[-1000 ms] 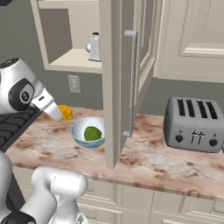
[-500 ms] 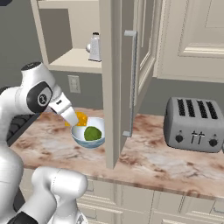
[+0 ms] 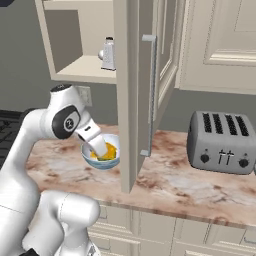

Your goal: Pick the cheese from the fridge and the cheese grater from the cabinet and place them next to the salad bowl.

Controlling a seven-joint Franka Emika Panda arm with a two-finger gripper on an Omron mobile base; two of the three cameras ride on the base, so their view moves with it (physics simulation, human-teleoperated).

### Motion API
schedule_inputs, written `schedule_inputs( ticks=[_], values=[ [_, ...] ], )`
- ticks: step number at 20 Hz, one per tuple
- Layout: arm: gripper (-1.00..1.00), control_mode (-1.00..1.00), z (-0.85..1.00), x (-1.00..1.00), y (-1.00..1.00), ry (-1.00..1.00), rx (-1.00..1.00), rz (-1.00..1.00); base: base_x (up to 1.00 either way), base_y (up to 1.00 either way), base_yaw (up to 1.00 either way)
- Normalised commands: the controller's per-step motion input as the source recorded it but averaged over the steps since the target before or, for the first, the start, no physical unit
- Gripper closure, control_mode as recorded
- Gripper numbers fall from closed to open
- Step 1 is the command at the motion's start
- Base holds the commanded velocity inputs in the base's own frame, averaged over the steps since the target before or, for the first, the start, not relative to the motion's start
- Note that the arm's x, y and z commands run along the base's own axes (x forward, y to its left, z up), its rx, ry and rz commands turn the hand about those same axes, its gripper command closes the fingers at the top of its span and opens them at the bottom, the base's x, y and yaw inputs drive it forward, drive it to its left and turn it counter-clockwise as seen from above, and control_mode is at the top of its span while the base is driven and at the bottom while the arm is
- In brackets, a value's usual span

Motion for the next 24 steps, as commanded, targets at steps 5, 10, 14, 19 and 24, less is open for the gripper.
schedule_inputs(
  ticks=[5, 10, 14, 19, 24],
  values=[
    [1.00, -1.00, -0.34, 0.18, -0.38, 0.22, 0.00, -0.02, 0.00, 0.00, 0.00],
    [1.00, -1.00, -0.44, 0.12, -0.26, 0.08, 0.00, 0.00, 0.00, 0.00, 0.00],
    [1.00, -1.00, -0.42, 0.10, -0.27, 0.00, 0.00, 0.00, 0.00, 0.00, 0.00],
    [1.00, -1.00, -0.31, 0.03, -0.37, 0.04, 0.03, 0.04, 0.00, 0.00, 0.00],
    [1.00, -1.00, -0.20, 0.26, -0.17, 0.00, 0.08, 0.11, 0.00, 0.00, 0.00]
  ],
)
